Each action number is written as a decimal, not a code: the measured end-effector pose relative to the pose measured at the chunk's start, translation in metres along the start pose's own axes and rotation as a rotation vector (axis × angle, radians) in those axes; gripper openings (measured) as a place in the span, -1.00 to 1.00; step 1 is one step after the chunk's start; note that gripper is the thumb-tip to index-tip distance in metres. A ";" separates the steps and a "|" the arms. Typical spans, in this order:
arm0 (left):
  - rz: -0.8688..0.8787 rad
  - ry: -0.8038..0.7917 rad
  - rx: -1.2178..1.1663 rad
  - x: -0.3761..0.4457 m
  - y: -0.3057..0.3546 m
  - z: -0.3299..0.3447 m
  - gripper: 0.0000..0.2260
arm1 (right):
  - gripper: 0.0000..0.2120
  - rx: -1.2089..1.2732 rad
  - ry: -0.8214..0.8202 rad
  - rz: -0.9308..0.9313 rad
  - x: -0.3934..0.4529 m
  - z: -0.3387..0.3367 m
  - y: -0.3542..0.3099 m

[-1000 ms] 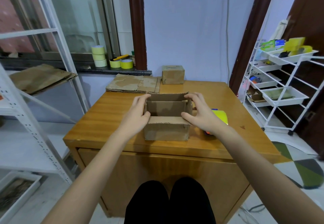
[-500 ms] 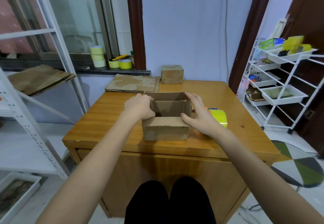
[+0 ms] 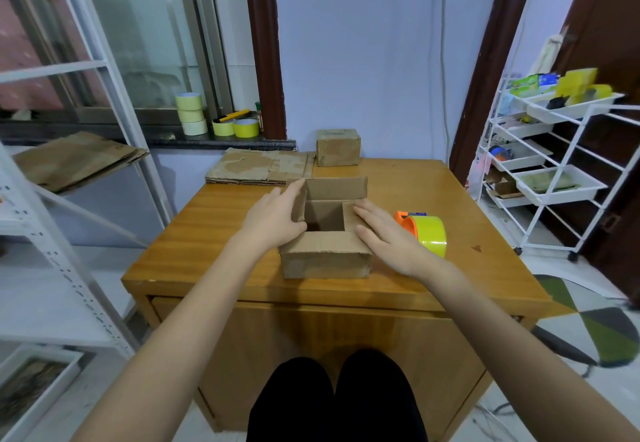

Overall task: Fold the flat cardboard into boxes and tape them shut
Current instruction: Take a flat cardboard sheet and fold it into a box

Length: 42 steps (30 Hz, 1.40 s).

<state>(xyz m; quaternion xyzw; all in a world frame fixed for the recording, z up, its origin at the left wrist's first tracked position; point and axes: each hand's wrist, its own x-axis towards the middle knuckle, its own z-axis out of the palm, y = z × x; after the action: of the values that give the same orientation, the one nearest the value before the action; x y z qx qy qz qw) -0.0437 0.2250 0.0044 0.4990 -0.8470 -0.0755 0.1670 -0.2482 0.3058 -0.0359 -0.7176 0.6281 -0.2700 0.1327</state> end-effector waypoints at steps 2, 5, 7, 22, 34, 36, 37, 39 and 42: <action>0.029 0.048 -0.079 -0.004 -0.007 0.004 -0.34 | -0.52 -0.004 -0.052 0.009 0.001 0.000 0.002; 0.107 0.100 -0.254 -0.012 -0.018 0.009 -0.46 | -0.51 0.007 -0.105 0.016 0.003 -0.003 0.004; 0.160 0.110 -0.327 -0.017 -0.024 0.011 -0.56 | -0.50 0.018 -0.130 0.020 0.003 -0.004 0.006; 0.233 -0.117 -0.743 -0.029 -0.060 0.034 -0.33 | -0.21 0.130 -0.246 -0.004 -0.002 -0.016 0.006; 0.169 0.029 -0.721 -0.026 -0.048 0.037 -0.62 | -0.68 0.333 -0.069 -0.004 0.000 -0.004 0.008; 0.165 0.056 -0.711 -0.024 -0.048 0.037 -0.57 | -0.62 0.305 -0.045 0.000 0.002 -0.002 0.011; 0.164 0.072 -0.701 -0.023 -0.049 0.038 -0.61 | -0.60 0.291 -0.039 0.009 0.002 -0.001 0.012; 0.156 0.099 -0.681 -0.022 -0.048 0.040 -0.72 | -0.60 0.271 -0.023 0.017 0.003 0.001 0.012; 0.128 0.145 -0.693 -0.021 -0.045 0.044 -0.77 | -0.59 0.237 0.009 -0.011 0.003 0.004 0.012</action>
<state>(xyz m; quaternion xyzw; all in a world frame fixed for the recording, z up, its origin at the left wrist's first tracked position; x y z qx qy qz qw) -0.0127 0.2196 -0.0541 0.3628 -0.7864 -0.3121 0.3905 -0.2555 0.3001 -0.0446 -0.6990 0.5885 -0.3465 0.2122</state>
